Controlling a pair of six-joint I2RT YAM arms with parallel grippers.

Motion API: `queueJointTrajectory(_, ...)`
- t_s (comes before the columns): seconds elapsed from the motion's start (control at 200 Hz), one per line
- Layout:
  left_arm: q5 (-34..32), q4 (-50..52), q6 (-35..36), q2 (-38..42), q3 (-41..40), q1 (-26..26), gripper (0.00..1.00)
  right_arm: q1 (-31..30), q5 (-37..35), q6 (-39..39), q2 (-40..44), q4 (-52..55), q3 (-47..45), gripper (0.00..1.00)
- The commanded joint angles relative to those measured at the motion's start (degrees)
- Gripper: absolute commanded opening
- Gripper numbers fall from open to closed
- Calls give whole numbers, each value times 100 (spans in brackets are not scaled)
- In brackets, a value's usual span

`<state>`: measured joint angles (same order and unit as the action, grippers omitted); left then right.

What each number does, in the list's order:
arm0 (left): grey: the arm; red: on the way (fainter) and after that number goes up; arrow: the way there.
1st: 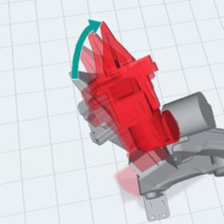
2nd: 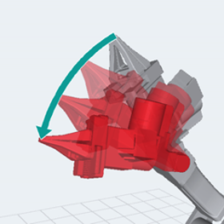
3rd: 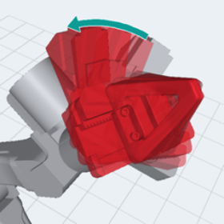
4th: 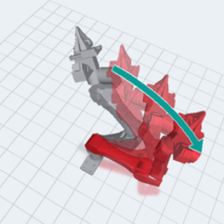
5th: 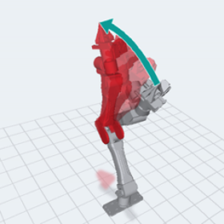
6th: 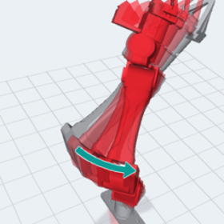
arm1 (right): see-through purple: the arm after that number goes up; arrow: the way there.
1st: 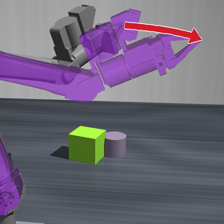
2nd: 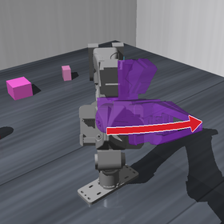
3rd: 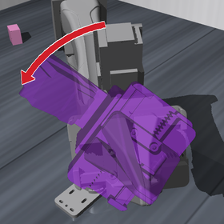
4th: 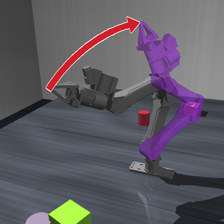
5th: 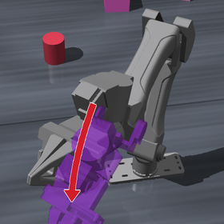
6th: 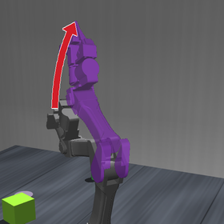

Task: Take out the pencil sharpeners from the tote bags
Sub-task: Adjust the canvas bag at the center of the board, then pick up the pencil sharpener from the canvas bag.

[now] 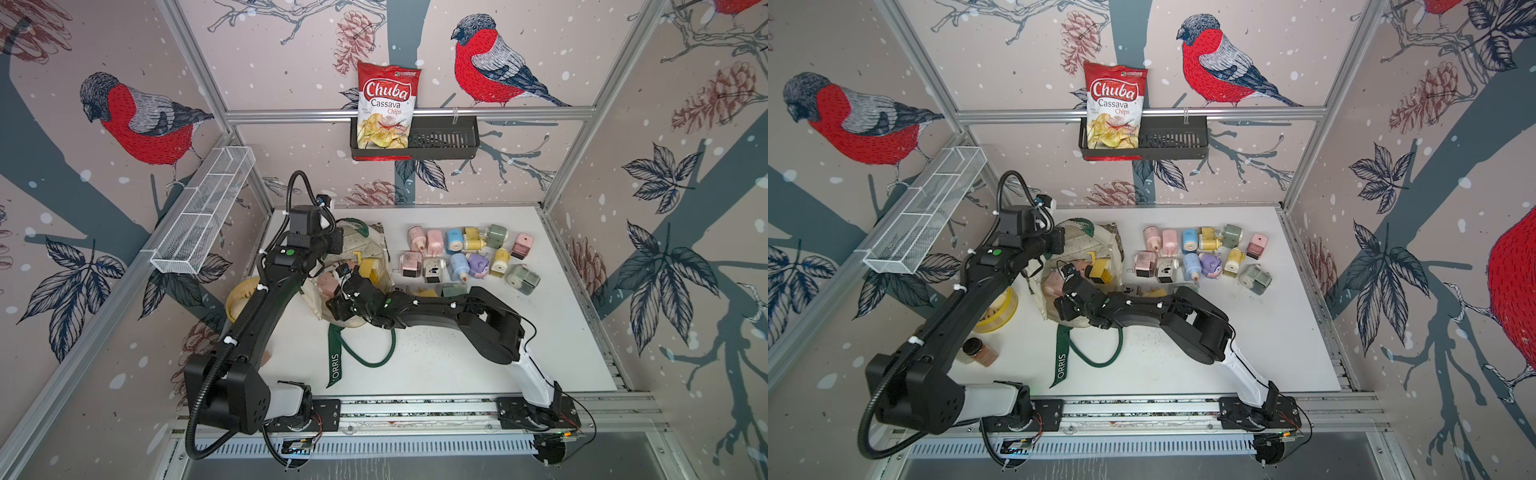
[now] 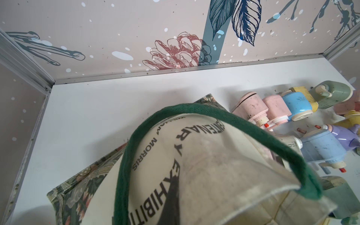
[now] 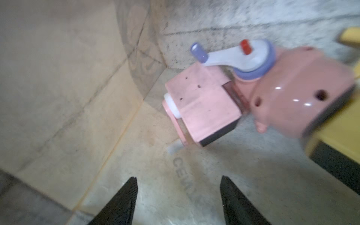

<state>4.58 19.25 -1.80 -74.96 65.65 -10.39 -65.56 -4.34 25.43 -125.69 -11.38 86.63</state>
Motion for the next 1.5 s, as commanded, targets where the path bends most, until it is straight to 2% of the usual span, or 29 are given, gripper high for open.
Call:
queueJointTrajectory(0.0, -2, -586, 268, 224, -392, -5, 0, 131, -60, -116, 175, -510, -246, 74)
queueJointTrajectory(0.205, 251, -816, 461, 480, -694, -7, 0, 325, 31, -338, 118, -438, -100, 86)
queueJointTrajectory(0.36, 144, -677, 391, 412, -607, -4, 0, 291, 382, -1001, -161, -431, 348, 91)
queueJointTrajectory(0.6, 337, -717, 54, 435, -536, 124, 0, 402, 820, -1420, -1004, -41, 1556, 91)
queueJointTrajectory(0.796, 573, -831, -89, 496, -573, 304, 0, 474, 383, -1570, -1724, 130, 2370, 92)
queueJointTrajectory(0.951, 875, -896, -218, 452, -568, 484, 0, 513, 397, -1616, -2264, 659, 3025, 90)
queueJointTrajectory(1.061, 1046, -914, -285, 421, -536, 590, 0, 524, 609, -1629, -2337, 692, 2991, 85)
queueJointTrajectory(1.291, 1094, -881, -347, 389, -514, 639, 0, 509, 775, -1708, -2231, 883, 2944, 67)
queueJointTrajectory(1.341, 1071, -861, -347, 381, -507, 644, 0, 509, 794, -1699, -2169, 974, 2919, 67)
queueJointTrajectory(1.421, 1054, -852, -351, 385, -500, 644, 0, 502, 780, -1708, -2061, 1006, 2789, 79)
queueJointTrajectory(1.491, 1037, -843, -356, 390, -487, 644, 0, 487, 728, -1754, -1966, 1010, 2645, 82)
